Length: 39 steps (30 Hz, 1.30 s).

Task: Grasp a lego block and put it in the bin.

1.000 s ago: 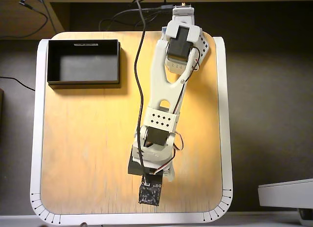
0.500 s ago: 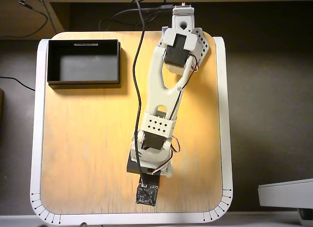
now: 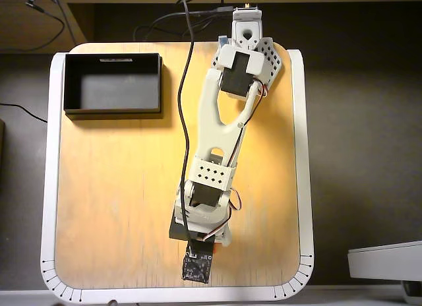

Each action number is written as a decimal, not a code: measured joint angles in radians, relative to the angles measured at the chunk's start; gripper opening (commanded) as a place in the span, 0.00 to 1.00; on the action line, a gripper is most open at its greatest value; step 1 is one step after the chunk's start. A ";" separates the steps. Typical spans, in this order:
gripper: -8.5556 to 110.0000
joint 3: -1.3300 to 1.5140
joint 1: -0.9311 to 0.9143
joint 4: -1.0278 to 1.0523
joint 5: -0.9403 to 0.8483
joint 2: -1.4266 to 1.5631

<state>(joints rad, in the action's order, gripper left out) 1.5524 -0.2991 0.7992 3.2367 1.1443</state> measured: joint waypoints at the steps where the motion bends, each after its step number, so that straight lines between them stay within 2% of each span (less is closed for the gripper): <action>1: 0.30 -0.002 0.000 -0.002 0.002 -0.002; 8: 0.29 -0.015 0.000 -0.040 0.002 -0.023; 11: 0.25 -0.017 0.000 -0.048 0.002 -0.026; 19: 0.24 -0.017 -0.005 -0.048 0.002 -0.026; 29: 0.24 -0.017 -0.029 -0.048 0.018 -0.026; 39: 0.24 -0.035 -0.029 0.055 0.017 -0.026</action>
<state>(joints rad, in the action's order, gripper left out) 1.5171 -0.3283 0.8544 3.2536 1.1183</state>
